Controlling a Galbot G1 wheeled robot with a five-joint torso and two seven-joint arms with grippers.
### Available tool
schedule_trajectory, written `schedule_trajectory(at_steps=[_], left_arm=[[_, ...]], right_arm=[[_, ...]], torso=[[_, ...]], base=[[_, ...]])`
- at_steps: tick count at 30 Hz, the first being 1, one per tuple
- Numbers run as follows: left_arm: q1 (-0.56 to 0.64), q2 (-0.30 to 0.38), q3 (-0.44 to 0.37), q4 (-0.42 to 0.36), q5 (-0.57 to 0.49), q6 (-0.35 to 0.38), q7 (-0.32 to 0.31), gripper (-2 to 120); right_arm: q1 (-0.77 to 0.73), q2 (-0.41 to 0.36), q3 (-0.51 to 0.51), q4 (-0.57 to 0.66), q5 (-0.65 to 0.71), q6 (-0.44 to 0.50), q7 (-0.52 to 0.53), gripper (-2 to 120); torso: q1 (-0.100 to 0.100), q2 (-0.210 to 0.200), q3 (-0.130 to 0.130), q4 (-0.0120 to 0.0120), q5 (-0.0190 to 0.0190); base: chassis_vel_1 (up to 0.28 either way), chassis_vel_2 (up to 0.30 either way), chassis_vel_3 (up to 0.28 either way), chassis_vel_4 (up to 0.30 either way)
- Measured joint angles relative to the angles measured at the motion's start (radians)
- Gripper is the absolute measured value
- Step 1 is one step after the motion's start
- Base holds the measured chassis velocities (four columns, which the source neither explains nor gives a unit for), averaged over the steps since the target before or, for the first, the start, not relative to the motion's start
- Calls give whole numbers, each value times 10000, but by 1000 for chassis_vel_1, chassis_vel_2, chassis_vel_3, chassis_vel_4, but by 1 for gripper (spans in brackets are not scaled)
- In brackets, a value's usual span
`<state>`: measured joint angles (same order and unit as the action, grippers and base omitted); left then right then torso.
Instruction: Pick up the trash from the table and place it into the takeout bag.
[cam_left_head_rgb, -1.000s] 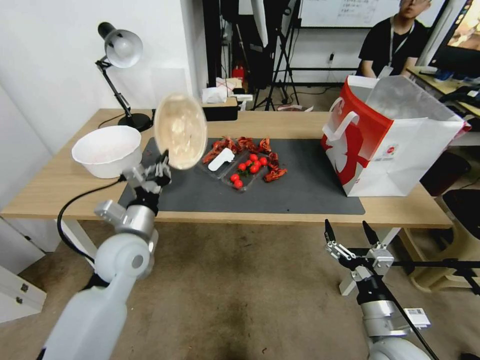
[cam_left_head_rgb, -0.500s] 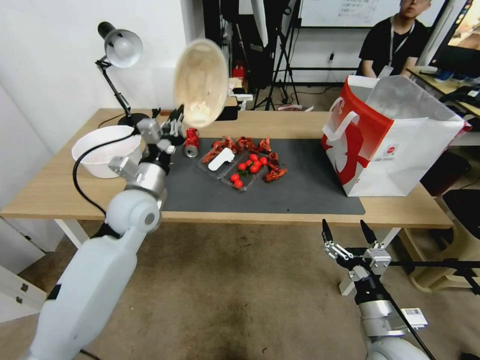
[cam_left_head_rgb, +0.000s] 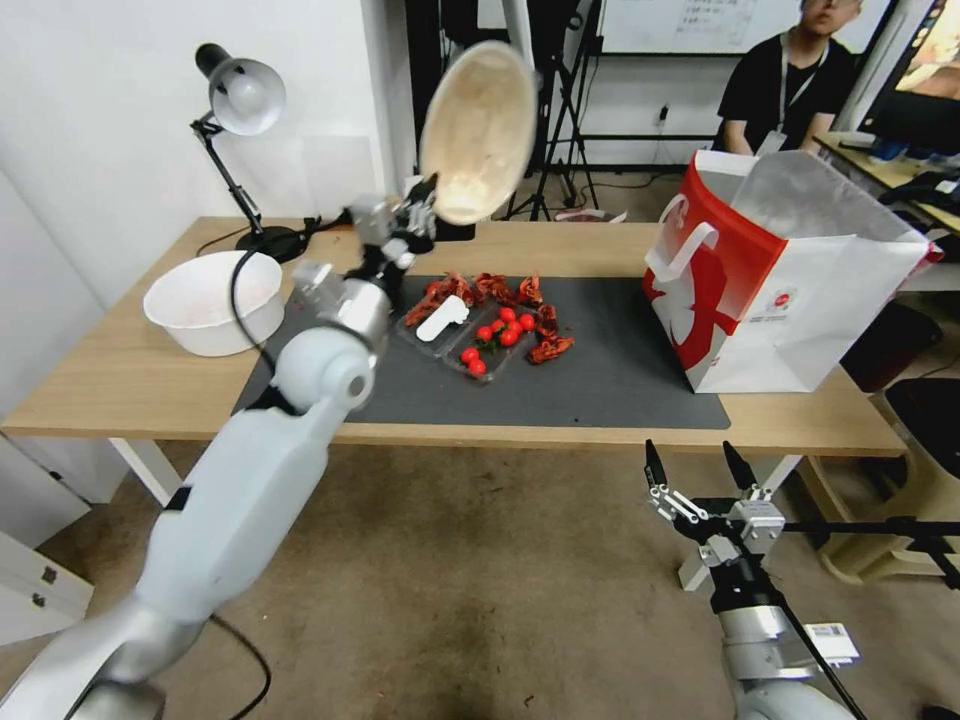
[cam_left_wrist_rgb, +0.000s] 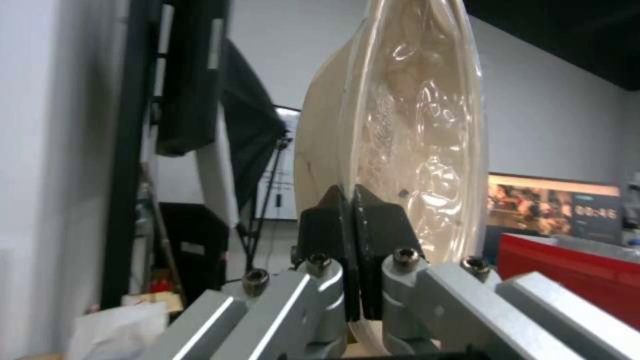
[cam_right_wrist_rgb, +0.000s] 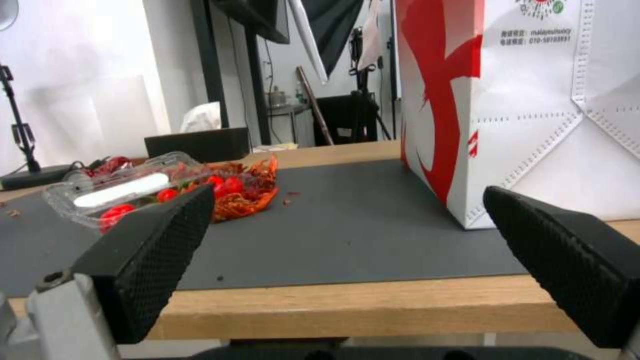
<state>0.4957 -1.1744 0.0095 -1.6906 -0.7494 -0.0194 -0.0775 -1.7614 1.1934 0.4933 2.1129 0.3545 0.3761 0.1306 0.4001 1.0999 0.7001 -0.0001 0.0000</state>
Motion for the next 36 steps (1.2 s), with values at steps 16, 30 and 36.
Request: schedule_trajectory(at_steps=[16, 30, 36], left_arm=[[-3011, -1529, 2771, 1707, -177, -1, 110, 0], [-4244, -2862, 4090, 2685, 144, 49, 95, 0], [-4793, -3445, 4580, 3765, 832, 130, 53, 0]], right_arm=[[-61, 14, 12, 121, -107, 4, 15, 100], [-138, 101, 81, 91, -134, 115, 10, 100], [-175, 108, 177, 51, -128, 209, 5, 100]], torso=[[-1, 0, 0, 1, 2], [-2, 1, -2, 2, 2], [-1, 0, -1, 0, 1]], base=[[0, 0, 0, 0], [0, 0, 0, 0], [0, 0, 0, 0]])
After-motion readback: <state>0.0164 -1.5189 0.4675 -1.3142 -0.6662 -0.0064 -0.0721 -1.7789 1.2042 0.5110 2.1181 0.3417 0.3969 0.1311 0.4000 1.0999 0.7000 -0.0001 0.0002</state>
